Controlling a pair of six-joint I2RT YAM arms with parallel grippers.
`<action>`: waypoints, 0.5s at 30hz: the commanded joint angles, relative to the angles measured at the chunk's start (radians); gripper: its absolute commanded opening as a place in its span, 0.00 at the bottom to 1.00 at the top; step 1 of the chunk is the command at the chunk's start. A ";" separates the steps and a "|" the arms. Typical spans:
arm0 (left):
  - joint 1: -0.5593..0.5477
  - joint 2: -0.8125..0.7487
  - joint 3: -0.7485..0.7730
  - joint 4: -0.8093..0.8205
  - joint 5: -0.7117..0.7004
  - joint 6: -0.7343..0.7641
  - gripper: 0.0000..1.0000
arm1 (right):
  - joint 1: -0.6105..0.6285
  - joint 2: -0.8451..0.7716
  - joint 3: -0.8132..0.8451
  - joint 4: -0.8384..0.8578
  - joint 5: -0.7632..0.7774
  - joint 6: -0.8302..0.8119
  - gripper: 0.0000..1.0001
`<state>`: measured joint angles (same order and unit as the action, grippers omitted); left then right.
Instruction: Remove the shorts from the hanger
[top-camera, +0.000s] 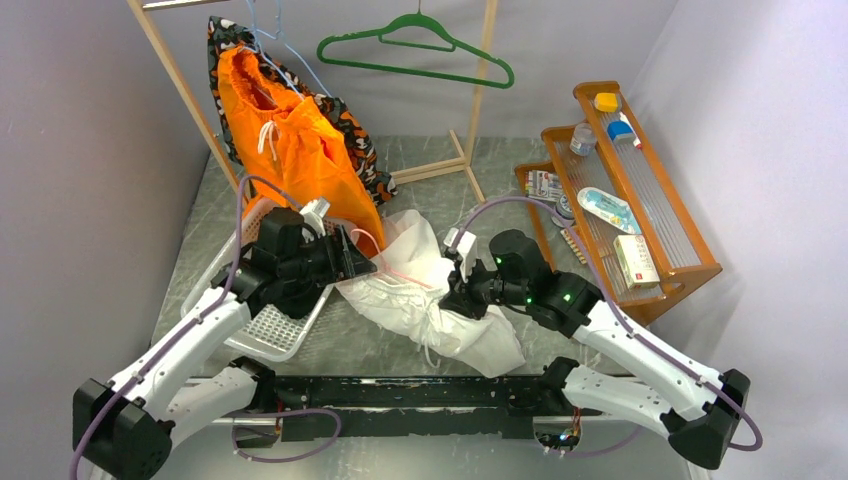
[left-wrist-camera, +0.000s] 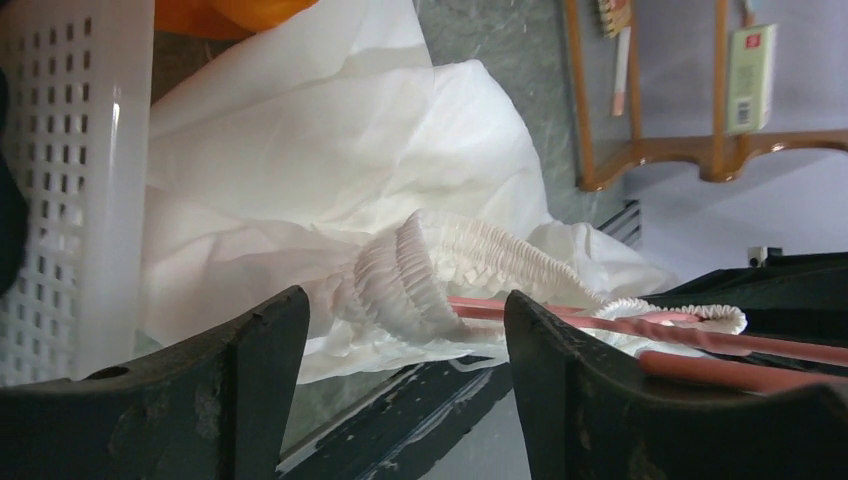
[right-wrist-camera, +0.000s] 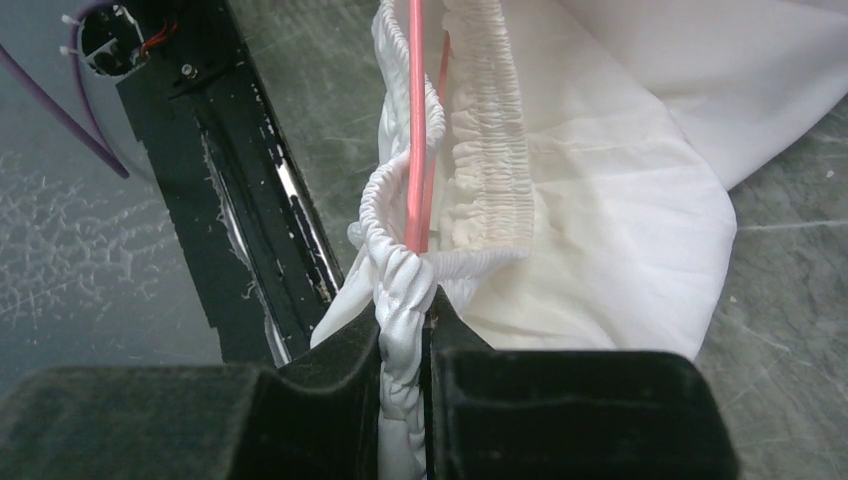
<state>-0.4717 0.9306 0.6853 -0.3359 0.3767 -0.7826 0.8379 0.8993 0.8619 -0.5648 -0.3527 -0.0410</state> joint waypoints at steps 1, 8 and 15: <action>-0.007 0.031 0.100 -0.143 -0.013 0.171 0.73 | 0.001 -0.045 -0.037 0.183 -0.018 0.007 0.00; -0.008 0.071 0.047 -0.048 0.043 0.097 0.47 | 0.002 -0.085 -0.131 0.306 -0.062 0.013 0.00; -0.008 0.066 0.003 -0.003 0.071 0.069 0.46 | 0.002 -0.088 -0.186 0.342 -0.010 0.019 0.00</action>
<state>-0.4732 1.0004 0.7094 -0.3843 0.3954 -0.6952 0.8379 0.8288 0.6838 -0.3897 -0.3840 -0.0254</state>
